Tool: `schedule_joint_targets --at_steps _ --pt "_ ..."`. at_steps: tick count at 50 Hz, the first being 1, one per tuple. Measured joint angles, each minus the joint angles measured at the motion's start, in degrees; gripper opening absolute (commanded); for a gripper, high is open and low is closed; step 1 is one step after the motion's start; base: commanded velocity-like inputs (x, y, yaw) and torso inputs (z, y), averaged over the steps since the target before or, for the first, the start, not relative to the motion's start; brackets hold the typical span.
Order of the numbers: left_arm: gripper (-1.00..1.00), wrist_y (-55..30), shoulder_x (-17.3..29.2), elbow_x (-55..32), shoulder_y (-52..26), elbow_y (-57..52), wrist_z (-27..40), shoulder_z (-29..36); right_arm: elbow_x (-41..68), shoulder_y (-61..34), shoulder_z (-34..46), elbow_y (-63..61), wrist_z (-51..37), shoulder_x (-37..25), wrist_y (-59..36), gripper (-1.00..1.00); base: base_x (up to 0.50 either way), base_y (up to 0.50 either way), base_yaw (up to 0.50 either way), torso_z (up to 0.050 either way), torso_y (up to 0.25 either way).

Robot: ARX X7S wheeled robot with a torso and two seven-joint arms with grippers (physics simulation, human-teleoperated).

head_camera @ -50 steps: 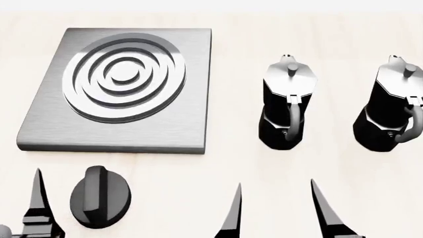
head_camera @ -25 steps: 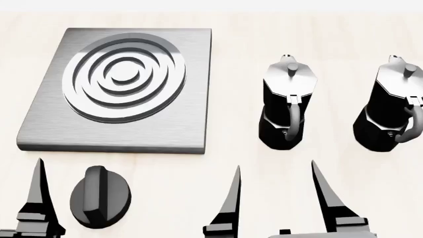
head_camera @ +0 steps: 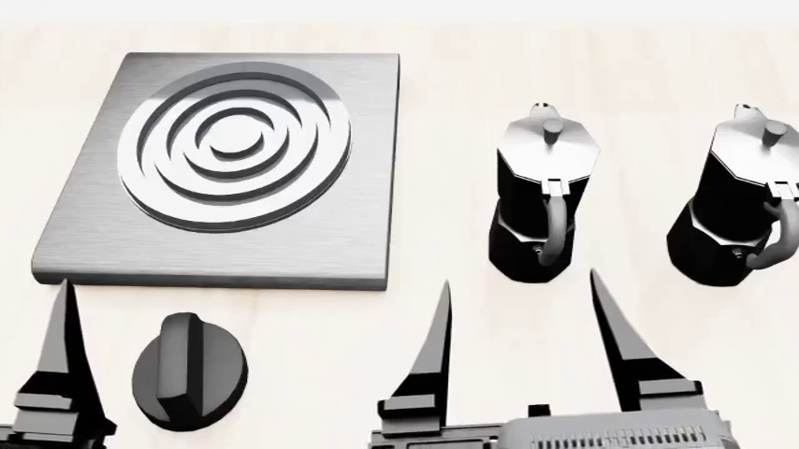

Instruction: Turn off the stove.

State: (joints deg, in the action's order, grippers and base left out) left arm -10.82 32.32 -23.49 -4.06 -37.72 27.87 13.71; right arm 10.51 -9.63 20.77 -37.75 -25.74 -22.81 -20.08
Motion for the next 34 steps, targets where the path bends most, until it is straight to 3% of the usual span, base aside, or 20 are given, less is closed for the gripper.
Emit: schedule_joint_targets --at_steps 34 --pt "1.0 -3.28 1.67 -2.31 -1.98 -5.51 0.94 -0.43 1.07 -4.07 -0.14 -4.96 -0.44 -0.54 -5.09 1.0 0.0 0.0 0.0 0.0 0.0"
